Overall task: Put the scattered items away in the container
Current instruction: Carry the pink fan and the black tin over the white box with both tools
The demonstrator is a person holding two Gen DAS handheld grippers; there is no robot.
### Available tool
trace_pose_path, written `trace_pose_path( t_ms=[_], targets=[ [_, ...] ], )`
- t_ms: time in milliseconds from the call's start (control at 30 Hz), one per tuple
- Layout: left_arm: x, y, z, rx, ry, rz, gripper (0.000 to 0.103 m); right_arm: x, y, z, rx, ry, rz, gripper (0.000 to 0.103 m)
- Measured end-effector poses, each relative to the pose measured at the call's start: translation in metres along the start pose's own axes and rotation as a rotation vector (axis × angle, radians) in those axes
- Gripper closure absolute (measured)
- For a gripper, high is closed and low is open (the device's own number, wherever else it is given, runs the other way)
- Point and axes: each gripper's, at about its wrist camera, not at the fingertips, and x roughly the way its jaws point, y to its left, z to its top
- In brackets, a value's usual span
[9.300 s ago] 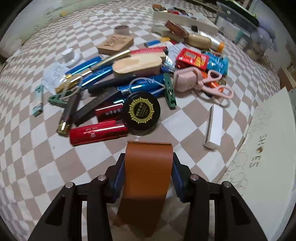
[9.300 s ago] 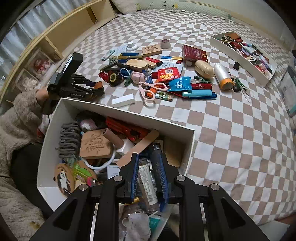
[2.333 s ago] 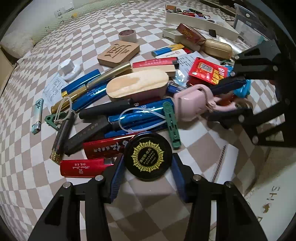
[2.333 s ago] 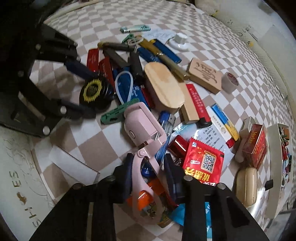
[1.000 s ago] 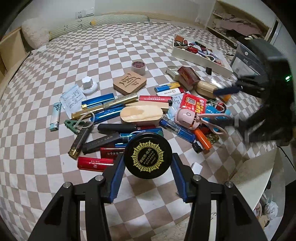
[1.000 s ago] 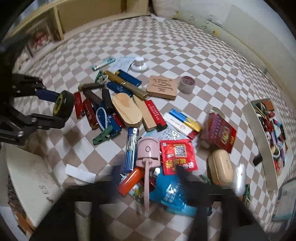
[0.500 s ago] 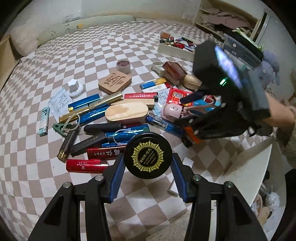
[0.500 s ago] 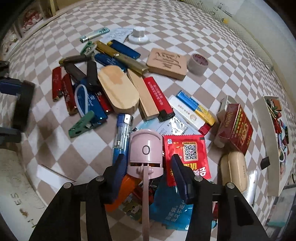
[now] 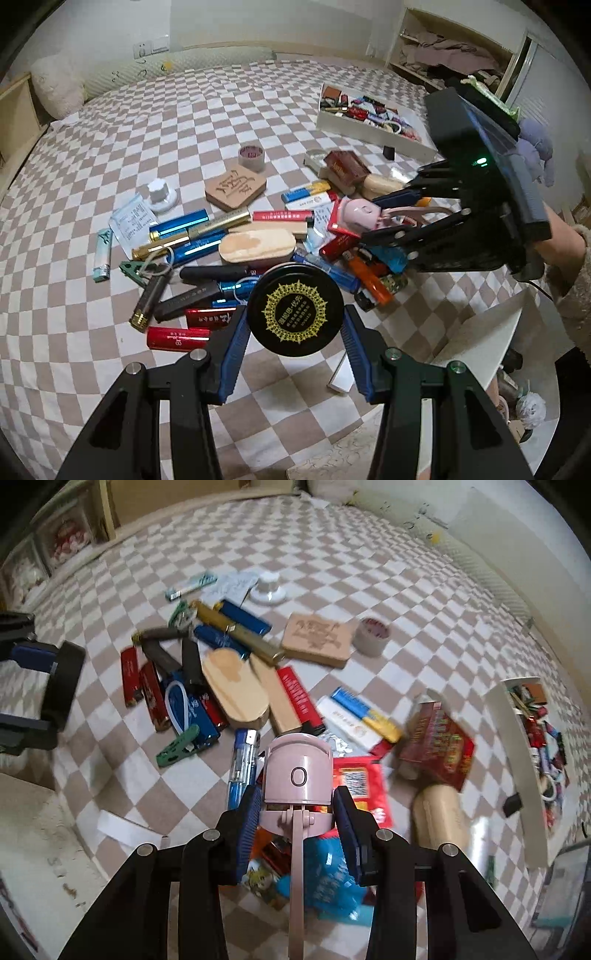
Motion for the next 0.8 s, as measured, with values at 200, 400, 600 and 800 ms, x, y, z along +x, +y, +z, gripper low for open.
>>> trace_pose_path(
  t_ms=[200, 400, 600, 800],
  targets=[
    [-0.028, -0.007, 0.005, 0.0, -0.06, 0.004, 0.053, -0.052, -0.005, -0.005, 0.036, -0.073, -0.001, 0.062],
    [-0.054, -0.016, 0.003, 0.003, -0.108, 0.0, 0.053, -0.096, -0.011, -0.016, 0.125, -0.129, 0.047, 0.062],
    [-0.083, -0.03, -0.001, 0.014, -0.16, -0.024, 0.053, -0.138, -0.002, -0.032, 0.18, -0.191, 0.126, 0.062],
    [-0.112, -0.048, -0.008, 0.031, -0.205, -0.064, 0.053, -0.172, 0.018, -0.047, 0.171, -0.247, 0.18, 0.062]
  ],
)
